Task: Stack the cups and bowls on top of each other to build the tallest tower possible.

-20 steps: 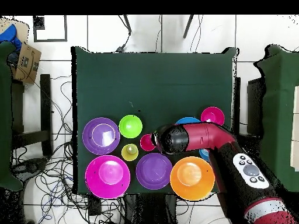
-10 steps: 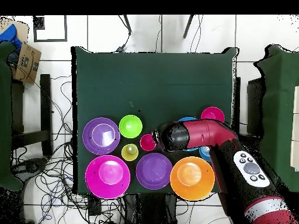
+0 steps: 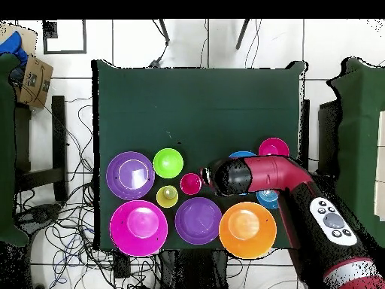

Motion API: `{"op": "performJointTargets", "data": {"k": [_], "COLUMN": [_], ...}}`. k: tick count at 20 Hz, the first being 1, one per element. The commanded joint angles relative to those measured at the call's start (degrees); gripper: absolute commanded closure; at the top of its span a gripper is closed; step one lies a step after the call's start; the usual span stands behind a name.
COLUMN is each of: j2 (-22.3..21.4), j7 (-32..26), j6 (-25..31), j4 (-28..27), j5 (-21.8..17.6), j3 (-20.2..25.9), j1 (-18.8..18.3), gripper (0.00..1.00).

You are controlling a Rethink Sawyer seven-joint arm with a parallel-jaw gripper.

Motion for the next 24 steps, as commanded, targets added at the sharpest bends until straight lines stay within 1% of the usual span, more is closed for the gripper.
{"op": "performJointTargets", "data": {"k": [1,4,6,9,11,13,16,20,24], "j2": [-1.6,-1.9,-1.3,-1.0,-1.0,-1.5,0.1,-0.7,-0.4], "j7": [-15.5,-14.6,-14.1,-14.2,-13.4,-12.2,-10.5,-7.1,-7.5], "j6": [2.3,2.2,2.1,1.3,-0.1,-1.6,-1.8,-2.0,-1.2], "j4": [0.9,2.2,2.4,4.2,5.8,6.7,8.2,9.2,8.9], "j5": [-7.0,-7.2,-7.3,-7.8,-8.3,-9.1,-8.6,-8.5,-8.6], "j3": [3.5,4.3,5.0,5.8,5.6,5.6,6.4,6.2,6.7], "j1": [-2.3,-3.4,-3.9,-6.5,-8.3,-9.3,-9.8,-8.2,-8.0], "gripper": [0.00,0.00,0.00,0.00,0.00,0.00,0.00,0.00,0.00]}}
